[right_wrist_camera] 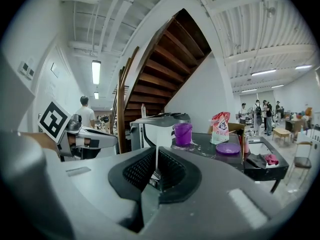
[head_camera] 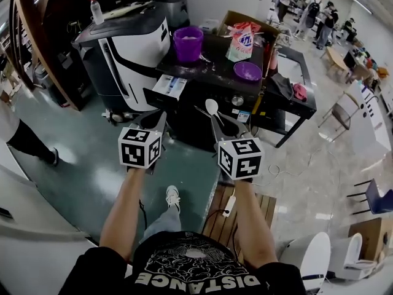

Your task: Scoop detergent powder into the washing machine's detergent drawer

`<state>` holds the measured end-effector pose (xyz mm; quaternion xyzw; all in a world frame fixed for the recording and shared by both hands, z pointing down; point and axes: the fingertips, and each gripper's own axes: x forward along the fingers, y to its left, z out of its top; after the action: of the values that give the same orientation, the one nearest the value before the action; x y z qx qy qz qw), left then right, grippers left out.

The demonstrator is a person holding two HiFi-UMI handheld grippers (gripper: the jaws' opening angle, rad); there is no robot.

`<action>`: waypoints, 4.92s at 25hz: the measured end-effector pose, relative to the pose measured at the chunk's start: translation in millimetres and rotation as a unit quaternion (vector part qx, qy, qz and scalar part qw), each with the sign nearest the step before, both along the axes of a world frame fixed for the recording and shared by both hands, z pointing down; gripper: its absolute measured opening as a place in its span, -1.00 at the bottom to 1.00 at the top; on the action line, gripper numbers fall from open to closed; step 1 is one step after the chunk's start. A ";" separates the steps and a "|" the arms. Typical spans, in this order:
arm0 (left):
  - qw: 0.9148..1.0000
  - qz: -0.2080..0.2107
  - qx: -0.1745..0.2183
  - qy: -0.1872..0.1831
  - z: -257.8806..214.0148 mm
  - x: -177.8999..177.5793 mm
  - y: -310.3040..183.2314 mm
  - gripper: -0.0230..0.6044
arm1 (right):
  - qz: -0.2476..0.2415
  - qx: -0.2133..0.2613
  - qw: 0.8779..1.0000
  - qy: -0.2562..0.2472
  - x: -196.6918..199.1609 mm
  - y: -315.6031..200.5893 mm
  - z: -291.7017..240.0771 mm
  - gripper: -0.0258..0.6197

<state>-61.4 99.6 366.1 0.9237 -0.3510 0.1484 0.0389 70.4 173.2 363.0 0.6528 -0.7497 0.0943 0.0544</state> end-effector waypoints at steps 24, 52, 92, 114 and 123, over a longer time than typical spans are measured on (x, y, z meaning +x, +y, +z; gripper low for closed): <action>0.999 0.032 -0.018 0.009 0.6 30.3 -246.1 -0.93 | 0.011 -0.032 0.999 0.017 16.2 -241.1 -3.4 -0.81; 0.998 0.053 -0.019 0.018 2.7 54.1 -370.0 -0.93 | 0.006 -0.041 0.998 0.051 33.7 -371.8 -6.8 -0.81; 0.994 -0.108 -0.012 -0.010 13.0 162.5 -480.0 -0.93 | -0.322 -0.208 0.891 0.243 120.0 -565.5 28.4 -0.81; 0.984 -0.178 -0.021 -0.018 27.0 136.1 -490.0 -0.93 | -0.431 -0.319 0.752 0.383 85.4 -583.6 81.0 -0.81; 0.983 -0.180 -0.024 -0.019 28.5 139.4 -484.1 -0.93 | -0.442 -0.330 0.737 0.390 77.5 -580.7 89.3 -0.81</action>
<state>78.0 -384.5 394.7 0.8411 -0.5087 0.1651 0.0805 147.9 -407.5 452.3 0.1687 -0.7888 0.0387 0.5898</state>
